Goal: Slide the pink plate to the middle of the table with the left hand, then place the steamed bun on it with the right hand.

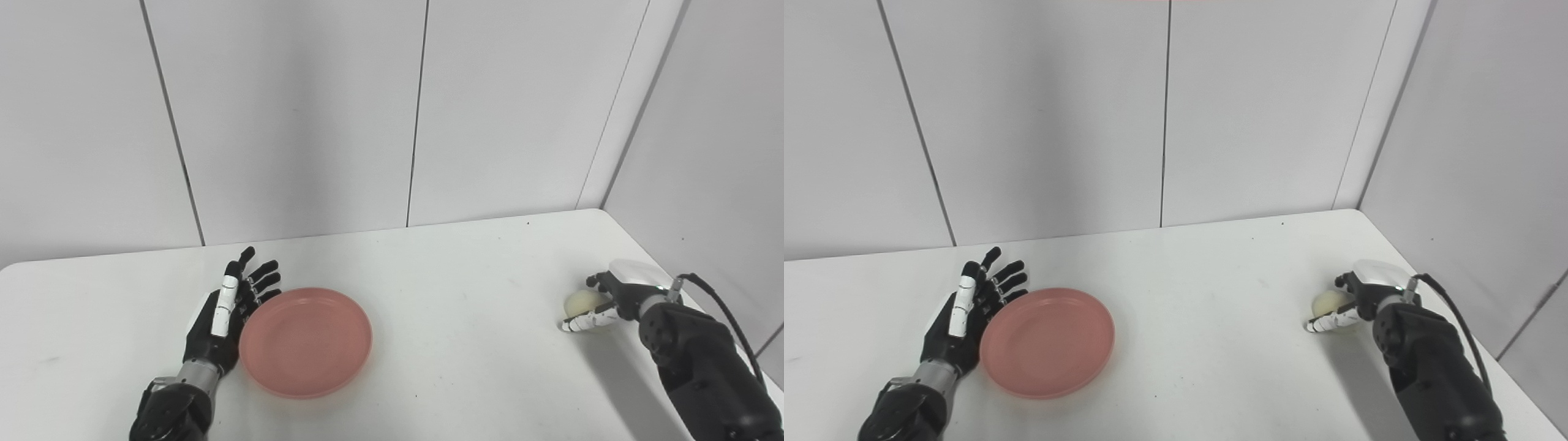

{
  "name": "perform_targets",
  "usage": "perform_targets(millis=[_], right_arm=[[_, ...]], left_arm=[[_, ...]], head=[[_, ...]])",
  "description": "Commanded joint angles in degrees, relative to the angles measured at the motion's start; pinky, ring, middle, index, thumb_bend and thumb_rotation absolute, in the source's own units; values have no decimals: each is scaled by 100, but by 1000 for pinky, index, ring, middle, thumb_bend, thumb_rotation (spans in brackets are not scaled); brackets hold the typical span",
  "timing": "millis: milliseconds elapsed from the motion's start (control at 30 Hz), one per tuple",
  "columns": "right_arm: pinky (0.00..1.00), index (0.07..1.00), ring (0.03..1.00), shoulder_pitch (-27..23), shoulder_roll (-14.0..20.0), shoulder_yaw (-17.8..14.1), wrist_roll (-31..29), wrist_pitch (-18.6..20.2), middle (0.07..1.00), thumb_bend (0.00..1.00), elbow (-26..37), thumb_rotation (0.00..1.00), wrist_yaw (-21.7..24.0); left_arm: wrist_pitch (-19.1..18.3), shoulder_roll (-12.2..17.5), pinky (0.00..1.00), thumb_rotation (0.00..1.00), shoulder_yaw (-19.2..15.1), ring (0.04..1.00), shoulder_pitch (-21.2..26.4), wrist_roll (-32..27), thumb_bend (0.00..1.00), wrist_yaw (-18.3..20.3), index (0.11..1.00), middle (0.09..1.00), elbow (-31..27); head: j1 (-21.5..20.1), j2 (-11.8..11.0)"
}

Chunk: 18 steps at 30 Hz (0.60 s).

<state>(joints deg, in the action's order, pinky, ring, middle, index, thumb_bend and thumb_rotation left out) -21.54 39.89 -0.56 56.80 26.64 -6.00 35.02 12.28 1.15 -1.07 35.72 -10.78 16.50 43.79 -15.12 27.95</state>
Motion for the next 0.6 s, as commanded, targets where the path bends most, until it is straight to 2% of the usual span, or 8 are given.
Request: perform_targets(millis=[0,267,300,333,467,500,533,567], right_arm=[[612,813,736,-169,210,42,-4,19,792,1000,-29,508,-179],[678,813,760,-47,135,-69,-148,26,808,1000,-4,446,-225],[627,800,718,-13,126,-102,-289,6,780,1000,-3,389,-364],[504,775,590,27,104,-177,-490,-73,678,1000,-16,305,-550],[361,687,418,135,32,-324,-958,-183,516,955,-38,162,-1122],[302,648,358,147,43,-286,-995,-176,494,769,-43,82,-1203],[244,541,298,154,62,-243,-1031,-162,478,611,-46,27,-1261],[252,512,307,140,96,-165,-1016,-97,442,556,-60,8,-1237]], left_arm=[[-191,-8,788,945,27,860,-115,54,826,-16,1000,855,59],[-204,-2,770,949,48,852,-107,61,832,-15,1000,866,78],[-203,-5,770,948,49,855,-109,63,837,-19,1000,860,77],[-200,-6,771,948,54,856,-113,69,838,-21,1000,860,69],[-230,-7,769,948,59,854,-126,68,836,-29,1000,860,46],[-244,-8,774,947,56,854,-128,64,835,-30,1000,862,43],[-254,-8,776,945,54,853,-129,62,839,-30,1000,862,41],[-259,-6,774,949,58,853,-128,71,835,-34,1000,864,41]], head=[[5,0],[1,41],[1,41],[5,48],[13,63],[14,69],[14,69],[14,69]])
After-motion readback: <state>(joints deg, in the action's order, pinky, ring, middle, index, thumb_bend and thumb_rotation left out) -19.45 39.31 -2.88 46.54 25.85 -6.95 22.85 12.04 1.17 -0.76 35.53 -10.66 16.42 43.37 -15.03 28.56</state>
